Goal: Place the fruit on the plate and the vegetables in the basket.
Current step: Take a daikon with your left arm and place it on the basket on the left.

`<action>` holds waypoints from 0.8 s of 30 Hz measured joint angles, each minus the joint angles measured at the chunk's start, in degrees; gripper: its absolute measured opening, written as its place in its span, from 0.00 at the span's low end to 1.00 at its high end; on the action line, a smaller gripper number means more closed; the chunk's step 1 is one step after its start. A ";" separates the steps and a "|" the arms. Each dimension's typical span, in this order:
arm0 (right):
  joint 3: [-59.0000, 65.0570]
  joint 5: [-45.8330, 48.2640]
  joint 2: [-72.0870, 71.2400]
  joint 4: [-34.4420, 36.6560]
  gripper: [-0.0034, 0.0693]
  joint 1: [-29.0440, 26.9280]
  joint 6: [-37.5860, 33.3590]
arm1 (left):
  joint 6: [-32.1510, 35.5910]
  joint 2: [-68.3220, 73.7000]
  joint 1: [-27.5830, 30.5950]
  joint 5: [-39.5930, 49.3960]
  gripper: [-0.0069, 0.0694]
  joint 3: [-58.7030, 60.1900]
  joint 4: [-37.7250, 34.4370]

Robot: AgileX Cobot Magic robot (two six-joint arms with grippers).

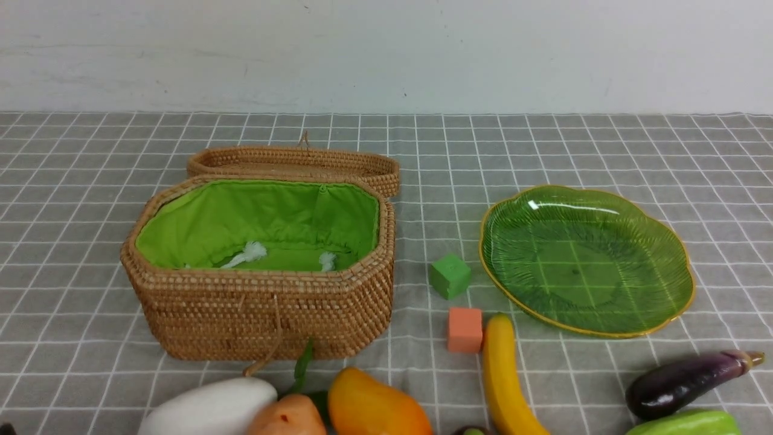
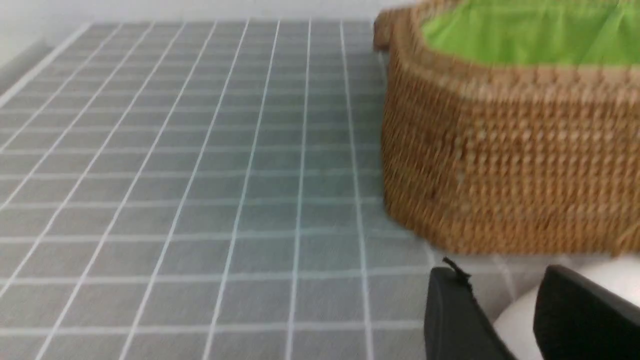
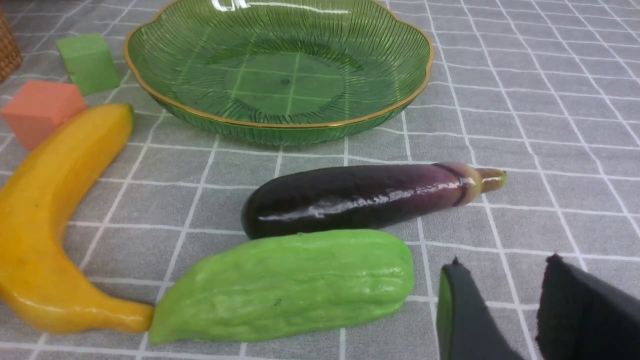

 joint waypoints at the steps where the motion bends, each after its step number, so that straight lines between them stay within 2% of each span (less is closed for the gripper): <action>1: 0.00 0.00 0.00 0.00 0.38 0.00 0.00 | -1.09 0.00 0.00 -3.23 0.40 0.00 -2.97; 5: 0.00 0.00 0.00 0.00 0.38 0.00 0.00 | -5.04 0.00 0.00 -12.45 0.40 0.00 -11.27; 9: 0.00 0.00 0.00 0.00 0.38 0.00 0.00 | -3.12 0.00 0.00 -15.71 0.40 -0.94 -13.65; 17: 0.00 0.00 0.00 0.00 0.38 0.00 0.00 | 2.36 5.10 0.00 -6.61 0.40 -18.19 -13.89; 19: 0.00 0.00 0.00 0.00 0.38 0.00 0.00 | 2.55 11.07 0.00 0.63 0.40 -26.61 -13.89; 24: 0.00 0.00 0.00 0.00 0.38 0.00 0.00 | 2.61 21.81 0.00 14.17 0.40 -34.73 -13.89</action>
